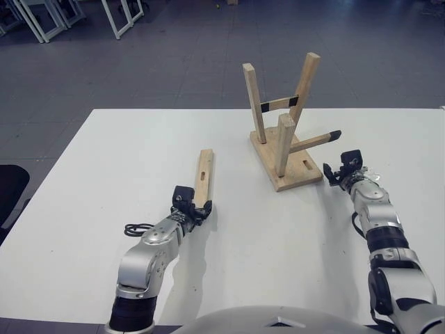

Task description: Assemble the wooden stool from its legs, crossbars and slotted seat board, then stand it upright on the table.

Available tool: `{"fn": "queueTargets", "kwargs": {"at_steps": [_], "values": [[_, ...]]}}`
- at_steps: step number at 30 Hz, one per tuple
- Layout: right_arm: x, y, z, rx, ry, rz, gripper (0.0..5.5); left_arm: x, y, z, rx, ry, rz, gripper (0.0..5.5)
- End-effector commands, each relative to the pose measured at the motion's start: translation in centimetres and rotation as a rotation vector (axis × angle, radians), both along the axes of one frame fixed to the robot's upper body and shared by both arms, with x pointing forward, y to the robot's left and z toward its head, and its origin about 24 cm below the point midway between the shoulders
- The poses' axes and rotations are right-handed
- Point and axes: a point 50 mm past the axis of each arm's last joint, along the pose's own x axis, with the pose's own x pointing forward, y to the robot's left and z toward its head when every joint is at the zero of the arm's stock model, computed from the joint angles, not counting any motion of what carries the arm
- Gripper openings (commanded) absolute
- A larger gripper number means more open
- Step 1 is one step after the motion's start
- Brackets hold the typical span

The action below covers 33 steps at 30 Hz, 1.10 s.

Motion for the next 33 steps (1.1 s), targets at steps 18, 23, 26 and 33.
{"fn": "queueTargets", "kwargs": {"at_steps": [18,23,26,33], "values": [[-4.1,4.8,4.3,0.201,-0.104,0.308,3.58,2.5,8.8,0.1,0.174,-0.196,0.232,2.05],[-4.7,4.7,10.2,0.546,-0.286,0.311,3.58,6.3,9.9,9.2,-0.023,-0.763,0.271,2.05],[-5.6,5.5,14.5,0.779,-0.369,0.476,3.58,7.1,7.5,13.4,-0.313,-0.886,0.05,2.05],[-7.7,8.3,19.7,0.931,-0.309,0.845,4.51,4.6,1.5,17.7,-0.646,-0.736,-0.588,2.05]]}}
